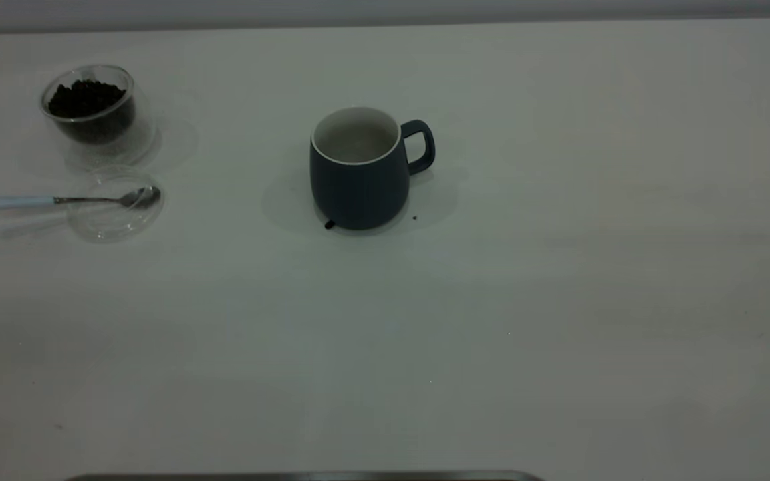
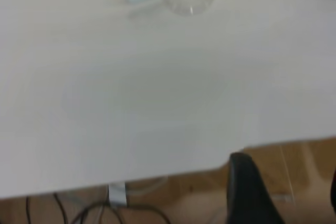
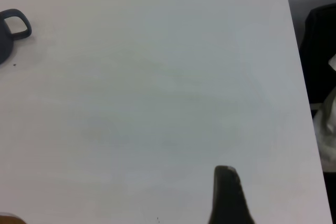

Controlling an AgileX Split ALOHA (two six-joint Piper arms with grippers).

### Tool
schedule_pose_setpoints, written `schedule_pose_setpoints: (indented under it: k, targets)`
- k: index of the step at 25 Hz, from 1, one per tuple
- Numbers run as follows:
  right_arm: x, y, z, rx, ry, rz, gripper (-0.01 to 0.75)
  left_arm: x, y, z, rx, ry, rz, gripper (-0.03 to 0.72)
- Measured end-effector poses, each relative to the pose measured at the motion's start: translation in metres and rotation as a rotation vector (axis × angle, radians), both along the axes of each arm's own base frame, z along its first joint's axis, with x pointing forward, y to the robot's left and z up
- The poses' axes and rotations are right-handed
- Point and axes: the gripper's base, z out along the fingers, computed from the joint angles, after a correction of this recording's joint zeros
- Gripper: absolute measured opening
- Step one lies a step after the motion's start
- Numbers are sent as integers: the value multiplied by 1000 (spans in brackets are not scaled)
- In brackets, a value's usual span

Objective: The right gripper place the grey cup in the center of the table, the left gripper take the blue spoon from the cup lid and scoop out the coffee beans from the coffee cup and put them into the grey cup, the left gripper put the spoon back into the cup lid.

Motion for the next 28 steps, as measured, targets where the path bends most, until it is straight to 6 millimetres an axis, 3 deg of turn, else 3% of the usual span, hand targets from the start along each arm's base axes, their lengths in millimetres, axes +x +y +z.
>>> schedule_pose_setpoints:
  k: [5, 28]
  targets:
    - [0, 0, 0, 0, 0, 0, 461, -15, 0, -2, 0, -98, 0, 450]
    - [0, 0, 0, 0, 0, 0, 461, -15, 0, -2, -1, -100, -1, 450]
